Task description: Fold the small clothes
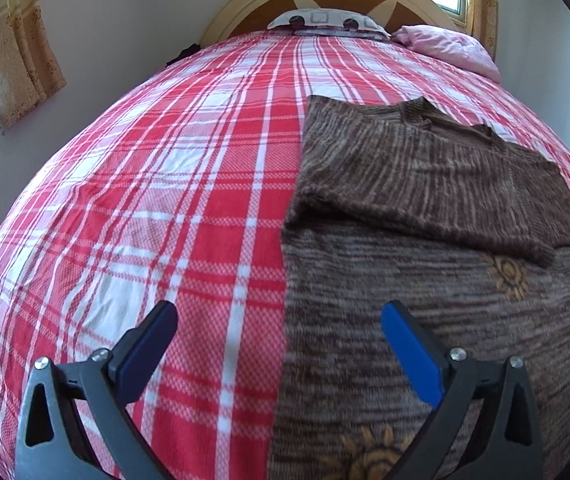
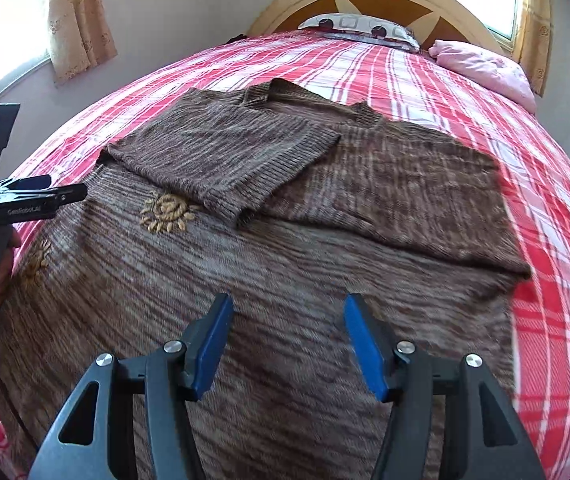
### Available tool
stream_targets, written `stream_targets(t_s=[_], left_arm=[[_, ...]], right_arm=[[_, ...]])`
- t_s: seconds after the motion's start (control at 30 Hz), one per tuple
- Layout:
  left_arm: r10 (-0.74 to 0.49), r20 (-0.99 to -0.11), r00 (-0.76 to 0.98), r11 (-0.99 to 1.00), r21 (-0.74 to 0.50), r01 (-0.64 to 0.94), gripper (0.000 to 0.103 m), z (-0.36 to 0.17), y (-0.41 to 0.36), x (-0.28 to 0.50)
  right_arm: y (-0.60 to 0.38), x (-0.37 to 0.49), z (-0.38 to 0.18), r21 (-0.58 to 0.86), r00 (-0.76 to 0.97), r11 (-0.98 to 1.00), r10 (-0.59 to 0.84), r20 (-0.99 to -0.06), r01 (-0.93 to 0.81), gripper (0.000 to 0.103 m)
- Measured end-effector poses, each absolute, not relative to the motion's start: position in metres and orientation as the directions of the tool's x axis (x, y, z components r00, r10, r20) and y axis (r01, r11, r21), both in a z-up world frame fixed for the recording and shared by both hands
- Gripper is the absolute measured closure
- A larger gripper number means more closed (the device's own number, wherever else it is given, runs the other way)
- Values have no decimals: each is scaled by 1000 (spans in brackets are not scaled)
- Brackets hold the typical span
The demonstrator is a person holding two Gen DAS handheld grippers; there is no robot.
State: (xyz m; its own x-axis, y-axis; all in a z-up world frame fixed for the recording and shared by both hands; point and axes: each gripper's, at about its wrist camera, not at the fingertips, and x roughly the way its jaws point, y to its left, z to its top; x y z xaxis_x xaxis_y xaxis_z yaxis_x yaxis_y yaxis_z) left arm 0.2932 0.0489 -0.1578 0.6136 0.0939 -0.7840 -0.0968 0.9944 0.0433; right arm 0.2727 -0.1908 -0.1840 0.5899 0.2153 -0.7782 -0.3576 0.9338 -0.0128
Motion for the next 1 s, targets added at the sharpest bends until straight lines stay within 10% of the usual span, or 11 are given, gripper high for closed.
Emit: stream_targets(t_s=[1.0], left_arm=[[14,-741,671,1000,-3,-24,0,-148,32,143]], right_arm=[[-245,144,-181,55,624,962,217,-751,-268,43]])
